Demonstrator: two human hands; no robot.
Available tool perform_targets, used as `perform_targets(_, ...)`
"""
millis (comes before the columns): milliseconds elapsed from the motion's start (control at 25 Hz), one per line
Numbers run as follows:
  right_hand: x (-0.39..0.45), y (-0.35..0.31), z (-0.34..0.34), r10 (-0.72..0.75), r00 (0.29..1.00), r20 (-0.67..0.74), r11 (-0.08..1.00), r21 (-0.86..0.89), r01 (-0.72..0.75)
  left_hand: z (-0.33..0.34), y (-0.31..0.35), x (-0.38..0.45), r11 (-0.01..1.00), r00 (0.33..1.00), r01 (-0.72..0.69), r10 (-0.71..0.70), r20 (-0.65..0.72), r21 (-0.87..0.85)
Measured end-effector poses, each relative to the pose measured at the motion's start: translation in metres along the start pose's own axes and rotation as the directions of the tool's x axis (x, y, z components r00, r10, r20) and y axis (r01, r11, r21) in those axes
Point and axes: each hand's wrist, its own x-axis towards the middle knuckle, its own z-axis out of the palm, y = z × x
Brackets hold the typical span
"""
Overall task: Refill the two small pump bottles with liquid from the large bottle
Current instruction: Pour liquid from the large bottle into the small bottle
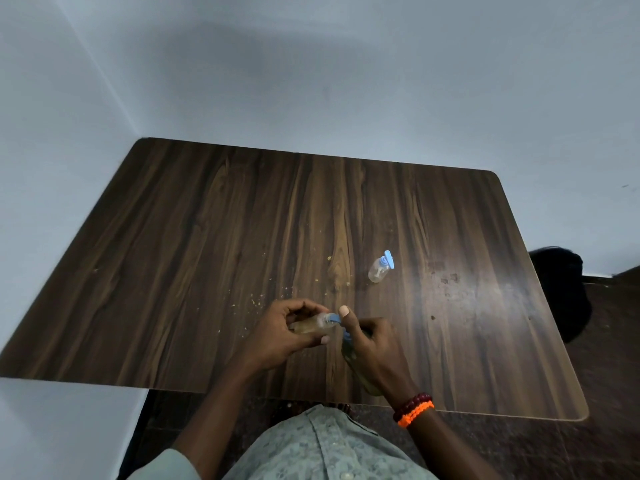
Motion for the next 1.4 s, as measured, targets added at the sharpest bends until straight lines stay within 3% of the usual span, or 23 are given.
perform_targets(120,0.0,0.007,0.004,0.027,1.0,-0.016,0.998,-0.052,-0.028,0.002,-0.001,0.0,1.0,1.0,0.01,-0.01,0.01,0.014)
perform_targets(840,-0.003,0.0,-0.002,-0.053,0.999,0.008,0.999,0.01,0.053,0.002,0.001,-0.001,1.0,1.0,-0.004,0.004,0.005,-0.006)
perform_targets(1120,-0.002,0.008,0.002,-0.022,1.0,0.008,0.998,-0.059,0.022,0.003,0.0,-0.003,1.0,1.0,0.016,-0.016,0.016,0.013)
perform_targets(1400,-0.003,0.002,-0.001,-0.069,0.997,0.044,0.998,0.014,0.068,0.002,0.001,-0.003,1.0,1.0,-0.004,0.004,0.003,-0.019)
